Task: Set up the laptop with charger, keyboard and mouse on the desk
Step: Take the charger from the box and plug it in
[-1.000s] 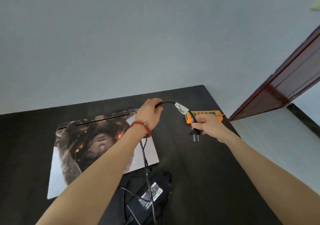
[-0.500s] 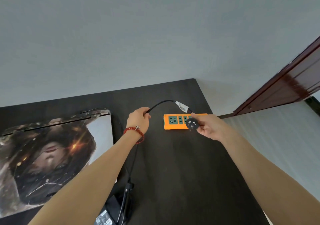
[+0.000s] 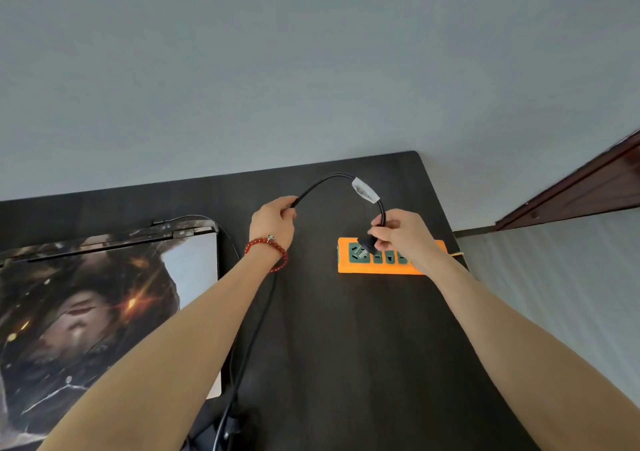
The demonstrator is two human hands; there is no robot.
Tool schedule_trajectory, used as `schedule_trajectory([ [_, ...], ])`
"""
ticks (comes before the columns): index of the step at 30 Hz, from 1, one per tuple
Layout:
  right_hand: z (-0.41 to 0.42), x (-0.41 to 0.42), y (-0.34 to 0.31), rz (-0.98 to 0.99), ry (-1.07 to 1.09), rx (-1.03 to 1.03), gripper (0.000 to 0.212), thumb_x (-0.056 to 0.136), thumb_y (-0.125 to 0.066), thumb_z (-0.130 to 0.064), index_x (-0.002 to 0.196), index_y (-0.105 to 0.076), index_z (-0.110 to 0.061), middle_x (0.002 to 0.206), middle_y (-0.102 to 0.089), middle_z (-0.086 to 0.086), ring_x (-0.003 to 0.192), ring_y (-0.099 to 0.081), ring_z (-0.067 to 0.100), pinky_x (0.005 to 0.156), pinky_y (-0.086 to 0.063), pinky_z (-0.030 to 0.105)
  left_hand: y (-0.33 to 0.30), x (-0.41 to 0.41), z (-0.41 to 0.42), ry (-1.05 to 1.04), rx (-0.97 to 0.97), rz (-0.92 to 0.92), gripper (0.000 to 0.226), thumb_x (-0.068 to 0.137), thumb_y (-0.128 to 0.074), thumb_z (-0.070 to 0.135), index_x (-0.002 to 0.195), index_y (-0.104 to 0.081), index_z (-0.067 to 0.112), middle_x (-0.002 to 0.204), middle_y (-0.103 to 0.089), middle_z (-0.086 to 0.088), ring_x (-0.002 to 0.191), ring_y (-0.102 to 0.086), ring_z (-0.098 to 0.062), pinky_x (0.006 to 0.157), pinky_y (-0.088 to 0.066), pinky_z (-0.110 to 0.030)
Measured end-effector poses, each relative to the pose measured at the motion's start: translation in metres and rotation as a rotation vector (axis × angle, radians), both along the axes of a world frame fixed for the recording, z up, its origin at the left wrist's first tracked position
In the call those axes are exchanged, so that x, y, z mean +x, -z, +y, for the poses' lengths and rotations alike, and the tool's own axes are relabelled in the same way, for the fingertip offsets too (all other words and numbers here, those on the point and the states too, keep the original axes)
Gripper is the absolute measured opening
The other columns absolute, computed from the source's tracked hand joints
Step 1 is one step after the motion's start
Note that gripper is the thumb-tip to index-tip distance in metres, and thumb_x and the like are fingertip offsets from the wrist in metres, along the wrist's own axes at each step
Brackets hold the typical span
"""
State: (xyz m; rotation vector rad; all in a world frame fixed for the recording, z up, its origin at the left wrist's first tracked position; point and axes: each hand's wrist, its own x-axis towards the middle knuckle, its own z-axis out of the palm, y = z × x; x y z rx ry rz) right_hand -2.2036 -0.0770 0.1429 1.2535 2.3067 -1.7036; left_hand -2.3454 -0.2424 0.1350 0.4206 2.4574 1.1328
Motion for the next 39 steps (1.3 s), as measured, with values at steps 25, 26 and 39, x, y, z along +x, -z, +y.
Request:
schedule_trajectory([
  [25, -0.051, 0.006, 0.018, -0.071, -0.185, 0.611, 0.018, 0.089, -0.056, -0.013, 0.106, -0.06, -0.008, 0.105, -0.058, 0.009, 0.097, -0.055, 0.018, 0.08, -0.045, 0.028, 0.041, 0.027, -0.091, 0.254, -0.711, 0.359, 0.061, 0.09, -0.035, 0.049, 0.143, -0.016, 0.025, 0.155, -0.011, -0.008, 0.143, 0.001, -0.031, 0.109, -0.002, -0.063],
  [26, -0.054, 0.007, 0.02, -0.049, -0.167, 0.616, 0.017, 0.089, -0.057, -0.011, 0.105, -0.06, -0.007, 0.105, -0.058, 0.009, 0.097, -0.056, 0.019, 0.081, -0.046, 0.029, 0.044, 0.028, -0.097, 0.207, -0.723, 0.355, 0.064, 0.09, -0.034, 0.05, 0.144, -0.012, 0.024, 0.156, -0.005, -0.009, 0.143, 0.004, -0.032, 0.109, -0.002, -0.063],
  [39, -0.058, 0.013, 0.038, -0.024, -0.138, 0.737, 0.012, 0.087, -0.059, -0.011, 0.098, -0.061, -0.008, 0.099, -0.061, 0.009, 0.089, -0.058, 0.021, 0.08, -0.041, 0.032, 0.068, 0.036, -0.116, 0.027, -0.687, 0.384, 0.071, 0.086, -0.045, 0.04, 0.143, -0.014, 0.01, 0.153, -0.015, -0.017, 0.141, -0.005, -0.036, 0.108, -0.009, -0.064],
])
